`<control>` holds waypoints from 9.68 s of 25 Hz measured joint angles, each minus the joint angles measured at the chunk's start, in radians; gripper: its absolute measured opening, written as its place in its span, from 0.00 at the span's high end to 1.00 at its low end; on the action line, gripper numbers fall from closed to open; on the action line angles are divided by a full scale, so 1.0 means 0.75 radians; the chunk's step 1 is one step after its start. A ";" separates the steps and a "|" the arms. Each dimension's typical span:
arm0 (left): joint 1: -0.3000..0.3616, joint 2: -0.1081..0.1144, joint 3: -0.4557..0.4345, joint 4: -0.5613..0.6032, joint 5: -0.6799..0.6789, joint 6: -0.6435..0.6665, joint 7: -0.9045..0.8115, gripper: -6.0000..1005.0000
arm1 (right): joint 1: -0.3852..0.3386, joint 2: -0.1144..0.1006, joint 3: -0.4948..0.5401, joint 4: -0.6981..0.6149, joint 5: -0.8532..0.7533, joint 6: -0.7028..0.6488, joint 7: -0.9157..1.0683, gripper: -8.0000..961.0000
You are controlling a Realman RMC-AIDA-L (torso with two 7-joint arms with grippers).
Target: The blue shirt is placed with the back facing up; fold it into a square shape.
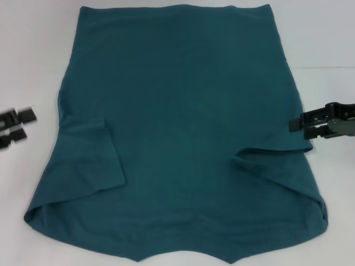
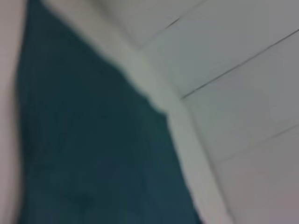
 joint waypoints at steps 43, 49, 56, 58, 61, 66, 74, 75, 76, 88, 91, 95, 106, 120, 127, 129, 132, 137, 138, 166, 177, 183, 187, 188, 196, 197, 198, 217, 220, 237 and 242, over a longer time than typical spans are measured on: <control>-0.035 0.015 -0.068 -0.214 0.533 -0.206 -0.156 0.20 | -0.011 0.020 0.056 -0.024 0.002 -0.013 -0.037 0.35; -0.054 0.016 -0.068 -0.263 0.537 -0.206 -0.152 0.20 | -0.011 0.019 0.069 -0.024 0.002 -0.012 -0.037 0.35; -0.095 0.016 -0.068 -0.315 0.540 -0.208 -0.142 0.21 | -0.022 0.015 0.078 -0.024 0.002 -0.013 -0.037 0.35; -0.109 0.015 -0.068 -0.330 0.540 -0.208 -0.137 0.21 | -0.023 0.015 0.080 -0.024 0.002 -0.013 -0.037 0.35; -0.134 0.016 -0.065 -0.362 0.542 -0.215 -0.126 0.21 | -0.026 0.013 0.083 -0.024 0.002 -0.013 -0.038 0.35; -0.171 0.018 -0.061 -0.382 0.542 -0.227 -0.124 0.21 | -0.028 0.011 0.083 -0.024 0.002 -0.015 -0.038 0.35; -0.187 0.020 -0.034 -0.384 0.542 -0.273 -0.156 0.20 | -0.030 0.006 0.084 -0.024 0.002 -0.018 -0.039 0.35; -0.188 0.020 -0.033 -0.384 0.542 -0.276 -0.163 0.21 | -0.030 0.004 0.085 -0.024 0.002 -0.019 -0.039 0.35; -0.188 0.021 -0.034 -0.383 0.542 -0.277 -0.166 0.21 | -0.031 0.003 0.086 -0.024 0.002 -0.019 -0.039 0.35; -0.178 0.018 -0.020 -0.381 0.542 -0.227 -0.178 0.21 | -0.040 0.000 0.107 -0.024 0.002 -0.024 -0.039 0.35; -0.182 0.015 -0.014 -0.383 0.542 -0.238 -0.177 0.21 | -0.040 0.000 0.111 -0.024 0.002 -0.027 -0.040 0.35; -0.189 0.016 -0.013 -0.384 0.542 -0.269 -0.185 0.21 | -0.039 -0.002 0.120 -0.025 0.002 -0.033 -0.041 0.35; -0.192 0.019 -0.002 -0.377 0.570 -0.287 -0.166 0.26 | -0.049 -0.003 0.127 -0.026 0.002 -0.040 -0.043 0.35; -0.188 0.020 -0.003 -0.374 0.575 -0.290 -0.163 0.85 | -0.060 -0.012 0.134 -0.029 0.000 -0.077 -0.095 0.35; -0.192 0.029 -0.036 -0.374 0.518 -0.233 -0.085 0.98 | -0.090 -0.020 0.137 -0.029 0.001 -0.106 -0.111 0.35; -0.190 0.035 -0.059 -0.374 0.475 -0.183 -0.043 0.98 | -0.105 -0.028 0.137 -0.029 0.001 -0.131 -0.116 0.35; -0.188 0.041 -0.075 -0.372 0.437 -0.136 -0.005 0.98 | -0.130 -0.051 0.136 -0.029 -0.003 -0.194 -0.125 0.35; -0.193 0.048 -0.077 -0.368 0.432 -0.142 0.006 0.98 | -0.167 -0.094 0.121 -0.029 -0.067 -0.236 -0.117 0.35; -0.195 0.048 -0.075 -0.368 0.434 -0.150 0.007 0.98 | -0.170 -0.095 0.121 -0.029 -0.094 -0.236 -0.119 0.35; -0.205 0.050 -0.068 -0.377 0.435 -0.208 0.013 0.98 | -0.147 0.051 -0.030 -0.027 -0.272 -0.077 -0.297 0.35; -0.205 0.048 -0.070 -0.378 0.432 -0.208 0.008 0.98 | -0.127 0.068 -0.092 -0.021 -0.274 -0.032 -0.285 0.35; -0.205 0.049 -0.073 -0.378 0.430 -0.208 0.008 0.98 | -0.117 0.082 -0.136 -0.020 -0.274 -0.007 -0.273 0.35; -0.205 0.049 -0.074 -0.378 0.430 -0.209 0.008 0.98 | -0.102 0.089 -0.146 -0.010 -0.274 -0.002 -0.268 0.35; -0.204 0.049 -0.075 -0.378 0.428 -0.209 0.008 0.98 | -0.098 0.093 -0.152 -0.008 -0.274 -0.002 -0.267 0.35; -0.203 0.050 -0.077 -0.378 0.427 -0.212 0.006 0.98 | -0.067 0.120 -0.173 -0.008 -0.273 -0.002 -0.264 0.36; -0.203 0.050 -0.078 -0.378 0.427 -0.213 0.005 0.98 | -0.063 0.121 -0.169 -0.008 -0.271 -0.004 -0.264 0.37; -0.203 0.050 -0.078 -0.378 0.427 -0.213 0.005 0.98 | -0.060 0.121 -0.166 -0.008 -0.269 -0.005 -0.264 0.38; -0.208 0.048 -0.079 -0.378 0.427 -0.216 0.003 0.98 | -0.039 0.137 -0.173 -0.004 -0.298 0.007 -0.249 0.49; -0.205 0.048 -0.079 -0.378 0.427 -0.216 0.005 0.98 | -0.038 0.137 -0.171 -0.005 -0.301 0.016 -0.242 0.51; -0.172 0.056 -0.071 -0.310 0.436 -0.047 0.105 0.98 | -0.062 0.114 -0.055 -0.047 -0.305 -0.100 -0.248 0.94; -0.140 0.057 -0.068 -0.252 0.487 0.106 0.161 0.98 | -0.085 0.101 -0.062 -0.059 -0.309 -0.216 -0.255 0.94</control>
